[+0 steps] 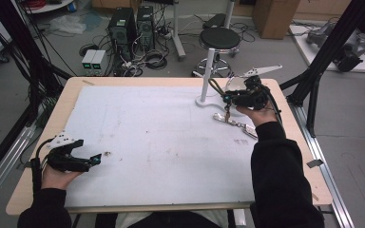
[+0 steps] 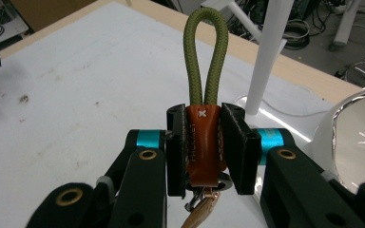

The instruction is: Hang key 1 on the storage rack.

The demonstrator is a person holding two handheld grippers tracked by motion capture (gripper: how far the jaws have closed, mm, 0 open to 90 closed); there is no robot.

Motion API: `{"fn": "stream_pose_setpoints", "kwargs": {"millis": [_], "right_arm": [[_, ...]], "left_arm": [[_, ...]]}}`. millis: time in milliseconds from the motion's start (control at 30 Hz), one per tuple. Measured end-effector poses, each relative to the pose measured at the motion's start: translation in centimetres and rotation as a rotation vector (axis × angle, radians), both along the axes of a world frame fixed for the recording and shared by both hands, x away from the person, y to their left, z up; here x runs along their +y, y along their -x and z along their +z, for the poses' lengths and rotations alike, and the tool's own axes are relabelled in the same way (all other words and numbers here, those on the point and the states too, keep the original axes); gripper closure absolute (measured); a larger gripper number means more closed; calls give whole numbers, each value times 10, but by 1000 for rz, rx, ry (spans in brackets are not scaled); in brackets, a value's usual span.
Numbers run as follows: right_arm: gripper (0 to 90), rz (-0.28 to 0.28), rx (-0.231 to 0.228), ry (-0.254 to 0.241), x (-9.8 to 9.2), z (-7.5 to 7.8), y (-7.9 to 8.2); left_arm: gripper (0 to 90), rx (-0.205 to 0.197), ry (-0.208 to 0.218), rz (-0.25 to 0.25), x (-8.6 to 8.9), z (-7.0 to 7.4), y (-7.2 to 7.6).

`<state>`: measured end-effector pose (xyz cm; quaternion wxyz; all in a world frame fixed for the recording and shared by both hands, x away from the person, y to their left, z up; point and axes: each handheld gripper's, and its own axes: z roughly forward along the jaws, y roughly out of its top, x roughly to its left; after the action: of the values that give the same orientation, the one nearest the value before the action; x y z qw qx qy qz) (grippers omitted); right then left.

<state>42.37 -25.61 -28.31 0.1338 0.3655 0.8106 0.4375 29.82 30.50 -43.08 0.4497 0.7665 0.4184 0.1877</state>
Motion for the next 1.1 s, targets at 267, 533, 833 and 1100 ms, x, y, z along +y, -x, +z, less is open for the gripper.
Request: {"fn": "stream_pose_setpoints", "kwargs": {"millis": [267, 533, 833, 1100], "right_arm": [[722, -31, -12, 21, 2, 15, -13], [722, -72, -24, 4, 2, 21, -24], [722, -102, -12, 22, 6, 13, -36], [721, -105, -5, 40, 16, 6, -42]], "left_arm": [[17, -3, 6, 4, 1, 0, 0], [17, -1, 10, 1, 1, 0, 0], [17, 2, 12, -1, 2, 0, -1], [17, 0, 10, -5, 2, 0, -1]]}}
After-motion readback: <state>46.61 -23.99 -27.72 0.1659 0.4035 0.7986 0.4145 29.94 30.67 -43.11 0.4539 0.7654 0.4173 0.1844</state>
